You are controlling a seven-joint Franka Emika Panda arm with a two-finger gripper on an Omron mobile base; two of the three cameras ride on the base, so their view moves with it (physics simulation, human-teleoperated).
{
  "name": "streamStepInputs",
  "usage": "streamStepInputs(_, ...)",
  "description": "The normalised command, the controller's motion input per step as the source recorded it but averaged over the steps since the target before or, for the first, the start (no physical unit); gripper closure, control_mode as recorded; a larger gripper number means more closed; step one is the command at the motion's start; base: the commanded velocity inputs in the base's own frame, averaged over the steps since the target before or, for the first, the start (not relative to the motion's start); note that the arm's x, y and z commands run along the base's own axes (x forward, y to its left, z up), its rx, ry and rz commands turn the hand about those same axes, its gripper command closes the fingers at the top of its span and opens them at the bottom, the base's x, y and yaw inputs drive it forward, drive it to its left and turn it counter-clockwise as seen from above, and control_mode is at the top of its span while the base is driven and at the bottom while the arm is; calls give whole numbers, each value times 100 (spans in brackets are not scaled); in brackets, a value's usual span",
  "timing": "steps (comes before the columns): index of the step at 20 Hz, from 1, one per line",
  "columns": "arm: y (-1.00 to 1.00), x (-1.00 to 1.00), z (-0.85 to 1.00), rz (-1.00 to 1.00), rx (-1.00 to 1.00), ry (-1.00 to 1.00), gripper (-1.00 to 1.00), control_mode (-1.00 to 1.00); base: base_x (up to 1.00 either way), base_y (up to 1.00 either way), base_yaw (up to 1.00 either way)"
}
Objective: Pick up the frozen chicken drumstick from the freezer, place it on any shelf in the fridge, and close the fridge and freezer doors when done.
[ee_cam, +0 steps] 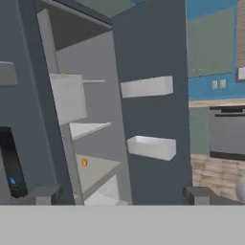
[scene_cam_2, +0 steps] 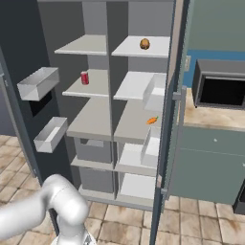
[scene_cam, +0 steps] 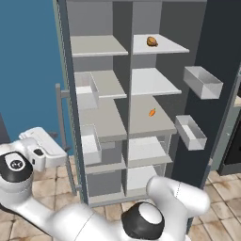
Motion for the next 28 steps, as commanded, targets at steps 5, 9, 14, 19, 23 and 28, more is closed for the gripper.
streamStepInputs(5,24,60,-31,-9,0,0,-100,-100,0,0,0)
streamStepInputs(9,3,57,-32,-2,0,0,-100,-100,0,0,0)
streamStepInputs(14,0,57,-16,0,0,0,-100,-100,0,0,0)
streamStepInputs(19,0,52,-14,0,0,0,-100,-100,0,0,0)
streamStepInputs(23,2,42,-16,1,0,0,-100,-100,0,0,0)
streamStepInputs(28,0,32,-8,6,0,0,-100,-100,0,0,0)
